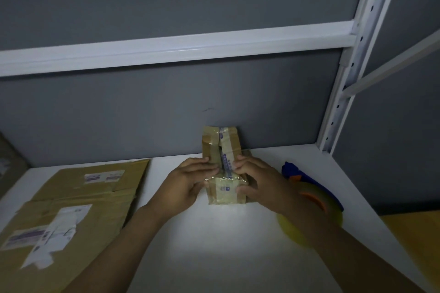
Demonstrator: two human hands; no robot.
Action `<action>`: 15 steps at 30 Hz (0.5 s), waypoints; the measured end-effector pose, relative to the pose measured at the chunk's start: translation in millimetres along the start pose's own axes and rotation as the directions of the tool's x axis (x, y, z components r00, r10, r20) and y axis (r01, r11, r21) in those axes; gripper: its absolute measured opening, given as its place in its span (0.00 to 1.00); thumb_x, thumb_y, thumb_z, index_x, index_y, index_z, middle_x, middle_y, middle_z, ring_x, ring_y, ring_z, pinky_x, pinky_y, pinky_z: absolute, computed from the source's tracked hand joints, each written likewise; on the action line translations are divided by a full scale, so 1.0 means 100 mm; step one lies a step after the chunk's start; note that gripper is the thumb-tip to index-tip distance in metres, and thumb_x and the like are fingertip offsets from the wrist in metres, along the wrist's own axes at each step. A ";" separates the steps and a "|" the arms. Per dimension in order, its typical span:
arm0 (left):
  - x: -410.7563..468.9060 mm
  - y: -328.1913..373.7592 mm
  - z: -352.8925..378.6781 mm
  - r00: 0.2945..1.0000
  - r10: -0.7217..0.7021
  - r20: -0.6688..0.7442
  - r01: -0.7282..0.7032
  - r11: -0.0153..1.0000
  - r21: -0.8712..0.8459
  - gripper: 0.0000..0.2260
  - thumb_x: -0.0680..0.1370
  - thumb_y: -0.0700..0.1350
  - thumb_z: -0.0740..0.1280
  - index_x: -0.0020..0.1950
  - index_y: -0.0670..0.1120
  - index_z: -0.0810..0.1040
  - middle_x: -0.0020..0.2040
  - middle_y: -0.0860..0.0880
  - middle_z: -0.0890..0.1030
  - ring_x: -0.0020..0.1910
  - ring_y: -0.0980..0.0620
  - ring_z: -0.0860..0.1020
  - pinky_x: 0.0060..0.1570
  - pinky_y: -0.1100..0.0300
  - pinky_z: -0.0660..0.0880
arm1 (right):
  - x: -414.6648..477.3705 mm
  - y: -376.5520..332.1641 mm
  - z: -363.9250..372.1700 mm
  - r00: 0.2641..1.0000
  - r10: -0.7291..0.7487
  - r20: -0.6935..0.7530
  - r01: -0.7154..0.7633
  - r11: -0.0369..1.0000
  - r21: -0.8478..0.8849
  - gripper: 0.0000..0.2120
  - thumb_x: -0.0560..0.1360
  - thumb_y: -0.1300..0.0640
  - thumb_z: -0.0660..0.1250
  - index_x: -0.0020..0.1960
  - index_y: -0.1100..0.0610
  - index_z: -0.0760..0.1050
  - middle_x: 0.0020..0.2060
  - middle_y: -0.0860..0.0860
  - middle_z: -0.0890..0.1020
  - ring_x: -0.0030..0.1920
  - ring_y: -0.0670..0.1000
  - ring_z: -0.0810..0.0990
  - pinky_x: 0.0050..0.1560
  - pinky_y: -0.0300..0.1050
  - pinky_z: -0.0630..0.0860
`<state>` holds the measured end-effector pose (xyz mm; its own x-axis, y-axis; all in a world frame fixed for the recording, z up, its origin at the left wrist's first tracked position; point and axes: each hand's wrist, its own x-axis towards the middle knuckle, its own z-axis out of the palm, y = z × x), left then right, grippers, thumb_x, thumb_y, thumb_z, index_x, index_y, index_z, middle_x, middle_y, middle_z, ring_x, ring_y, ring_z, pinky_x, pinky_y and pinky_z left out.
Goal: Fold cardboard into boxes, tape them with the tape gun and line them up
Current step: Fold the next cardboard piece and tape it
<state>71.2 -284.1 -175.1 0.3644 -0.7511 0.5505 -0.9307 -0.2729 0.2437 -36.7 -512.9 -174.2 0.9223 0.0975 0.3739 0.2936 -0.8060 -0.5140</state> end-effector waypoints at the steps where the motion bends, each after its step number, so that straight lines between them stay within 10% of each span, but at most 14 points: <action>1: 0.01 0.02 -0.04 1.000 -0.007 0.006 0.007 1.000 -0.015 0.13 0.79 0.49 0.65 0.61 0.48 0.81 0.61 0.58 0.78 0.66 0.60 0.71 0.66 0.68 0.66 | 0.02 -0.03 -0.01 1.000 0.028 -0.007 -0.028 0.999 0.032 0.13 0.75 0.55 0.69 0.59 0.56 0.76 0.67 0.47 0.72 0.68 0.41 0.67 0.66 0.36 0.67; 5: 0.16 0.00 -0.24 0.973 -0.228 0.024 0.229 0.970 -0.082 0.31 0.75 0.71 0.56 0.67 0.51 0.76 0.68 0.59 0.72 0.67 0.60 0.69 0.67 0.60 0.66 | 0.01 -0.03 -0.05 1.000 0.023 0.013 -0.025 0.976 0.214 0.04 0.76 0.57 0.67 0.49 0.55 0.78 0.61 0.50 0.77 0.62 0.47 0.75 0.57 0.32 0.73; 9: 0.30 -0.12 -0.25 0.879 -0.460 0.127 0.463 0.886 0.006 0.28 0.78 0.65 0.56 0.76 0.54 0.64 0.78 0.53 0.56 0.76 0.54 0.55 0.71 0.62 0.50 | -0.09 0.06 -0.12 0.996 -0.075 -0.056 0.089 0.946 0.313 0.17 0.77 0.44 0.62 0.57 0.54 0.80 0.58 0.53 0.79 0.59 0.46 0.78 0.57 0.40 0.77; 15: 0.20 -0.05 -0.13 0.813 -0.574 0.096 0.582 0.806 -0.110 0.33 0.73 0.66 0.60 0.72 0.48 0.71 0.67 0.49 0.72 0.67 0.54 0.70 0.64 0.69 0.59 | -0.12 -0.25 -0.16 0.996 -0.012 0.086 0.039 0.945 -0.324 0.34 0.70 0.30 0.51 0.67 0.49 0.73 0.65 0.43 0.73 0.68 0.43 0.66 0.73 0.52 0.59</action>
<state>83.8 -290.1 -155.0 0.8276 -0.5114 0.2314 -0.5341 -0.5908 0.6047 -59.4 -502.8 -153.4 0.9371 0.1568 0.3119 0.2321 -0.9472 -0.2211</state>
